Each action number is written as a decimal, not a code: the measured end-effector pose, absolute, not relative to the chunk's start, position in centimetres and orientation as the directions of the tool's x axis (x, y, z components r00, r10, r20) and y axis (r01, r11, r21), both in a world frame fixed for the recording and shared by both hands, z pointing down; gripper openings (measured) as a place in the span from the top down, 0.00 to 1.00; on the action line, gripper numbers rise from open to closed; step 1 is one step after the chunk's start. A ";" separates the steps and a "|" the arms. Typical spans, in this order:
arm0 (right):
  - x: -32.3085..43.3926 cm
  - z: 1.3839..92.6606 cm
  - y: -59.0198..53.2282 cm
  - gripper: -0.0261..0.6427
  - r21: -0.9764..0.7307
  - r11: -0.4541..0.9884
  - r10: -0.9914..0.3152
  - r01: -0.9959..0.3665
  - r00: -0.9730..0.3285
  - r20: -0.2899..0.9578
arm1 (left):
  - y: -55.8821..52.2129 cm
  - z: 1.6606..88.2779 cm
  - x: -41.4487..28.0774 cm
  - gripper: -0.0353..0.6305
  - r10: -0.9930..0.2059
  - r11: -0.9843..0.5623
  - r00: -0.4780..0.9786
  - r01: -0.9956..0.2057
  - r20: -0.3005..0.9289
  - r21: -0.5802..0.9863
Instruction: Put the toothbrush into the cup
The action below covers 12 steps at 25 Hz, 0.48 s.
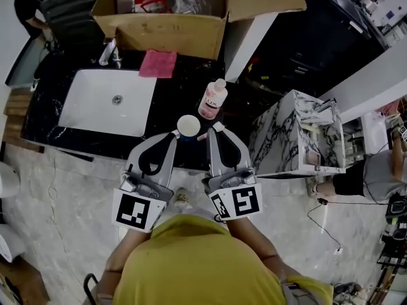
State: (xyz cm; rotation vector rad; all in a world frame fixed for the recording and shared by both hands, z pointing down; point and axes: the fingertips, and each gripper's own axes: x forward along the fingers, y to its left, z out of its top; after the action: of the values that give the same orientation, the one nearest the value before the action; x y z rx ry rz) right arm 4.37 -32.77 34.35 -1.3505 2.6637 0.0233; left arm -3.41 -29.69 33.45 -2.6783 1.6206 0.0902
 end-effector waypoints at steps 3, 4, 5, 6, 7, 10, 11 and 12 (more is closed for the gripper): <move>3.9 35.3 -34.1 0.92 -0.057 0.603 -0.794 -0.796 -0.592 -0.138 | -30.8 34.2 -3.5 0.95 -0.885 -0.466 0.465 -0.885 -0.039 0.023; 3.8 35.6 -34.5 0.92 -0.058 0.606 -0.792 -0.793 -0.595 -0.135 | -31.2 34.5 -3.5 0.95 -0.884 -0.468 0.467 -0.884 -0.032 0.018; 3.6 35.9 -35.0 0.92 -0.059 0.608 -0.791 -0.792 -0.598 -0.133 | -31.6 34.9 -3.5 0.95 -0.882 -0.470 0.470 -0.882 -0.023 0.013; 3.4 36.2 -35.5 0.92 -0.060 0.610 -0.790 -0.790 -0.599 -0.130 | -32.1 35.3 -3.5 0.95 -0.881 -0.473 0.473 -0.881 -0.014 0.009; 3.3 36.5 -36.0 0.92 -0.062 0.610 -0.790 -0.790 -0.600 -0.126 | -32.6 35.6 -3.6 0.95 -0.879 -0.476 0.476 -0.879 -0.005 0.006; 2.7 37.3 -37.0 0.92 -0.070 0.617 -0.786 -0.784 -0.608 -0.116 | -33.8 36.5 -3.5 0.95 -0.870 -0.493 0.493 -0.870 0.012 0.006; 2.6 37.6 -37.2 0.92 -0.075 0.619 -0.784 -0.782 -0.610 -0.113 | -34.1 36.8 -3.4 0.95 -0.865 -0.501 0.501 -0.865 0.019 0.007; 2.4 37.9 -37.5 0.92 -0.081 0.620 -0.784 -0.780 -0.611 -0.109 | -34.4 37.0 -3.5 0.95 -0.861 -0.508 0.508 -0.861 0.027 0.008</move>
State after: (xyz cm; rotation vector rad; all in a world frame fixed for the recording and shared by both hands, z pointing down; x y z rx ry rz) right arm 2.38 -37.48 37.93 -1.3137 2.7060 -0.0383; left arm -3.47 -34.42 36.99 -2.7453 1.5684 -0.0313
